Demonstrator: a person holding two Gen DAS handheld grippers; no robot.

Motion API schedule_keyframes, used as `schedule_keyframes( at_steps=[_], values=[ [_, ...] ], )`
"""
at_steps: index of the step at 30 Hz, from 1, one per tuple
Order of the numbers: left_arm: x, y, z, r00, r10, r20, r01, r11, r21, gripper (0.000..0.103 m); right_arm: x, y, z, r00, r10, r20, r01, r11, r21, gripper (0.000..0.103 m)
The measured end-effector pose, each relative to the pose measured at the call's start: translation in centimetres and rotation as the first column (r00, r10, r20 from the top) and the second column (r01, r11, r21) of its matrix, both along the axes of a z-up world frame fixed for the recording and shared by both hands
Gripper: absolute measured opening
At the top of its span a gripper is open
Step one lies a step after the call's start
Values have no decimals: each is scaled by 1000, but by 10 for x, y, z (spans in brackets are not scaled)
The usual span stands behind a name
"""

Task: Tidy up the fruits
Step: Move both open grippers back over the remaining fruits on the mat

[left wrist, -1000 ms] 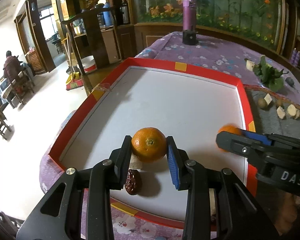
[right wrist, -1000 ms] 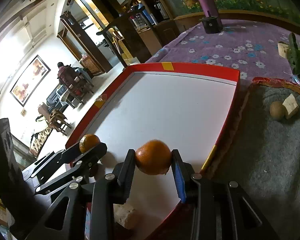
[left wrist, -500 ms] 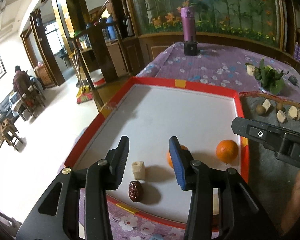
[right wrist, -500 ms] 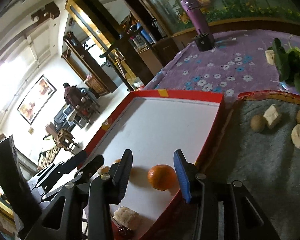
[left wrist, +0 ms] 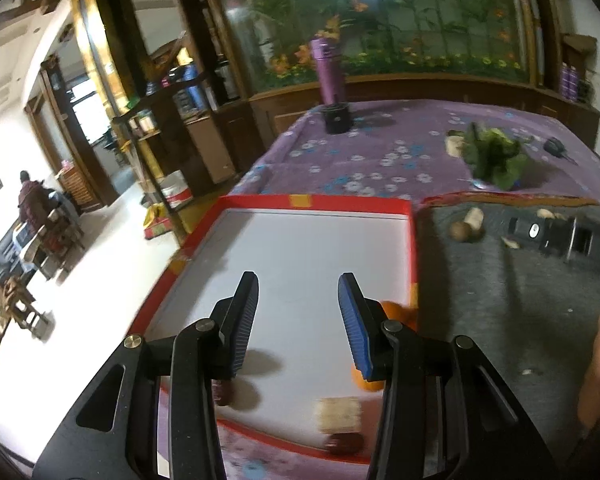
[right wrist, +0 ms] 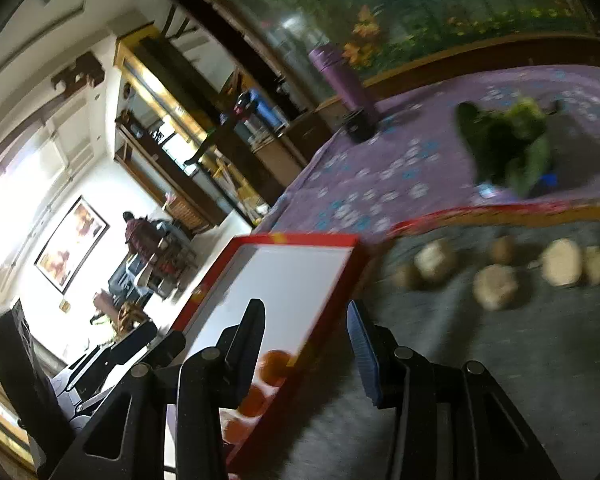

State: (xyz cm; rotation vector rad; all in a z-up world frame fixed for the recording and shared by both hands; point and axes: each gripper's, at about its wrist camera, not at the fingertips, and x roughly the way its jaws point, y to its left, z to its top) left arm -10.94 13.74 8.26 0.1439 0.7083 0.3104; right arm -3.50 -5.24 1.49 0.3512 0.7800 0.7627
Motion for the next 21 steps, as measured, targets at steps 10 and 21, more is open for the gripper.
schedule_keyframes(
  at_steps=[10,21],
  values=[
    [32,-72,-11,969,-231,-88,224,971,-86,48,36,-161,4,966,-251,-64,253,967,24,42],
    [68,-114,-30,927,-337,-167,312,936,-162,47,56,-189,-20,946,-243,-214,249,969,-1,42]
  ],
)
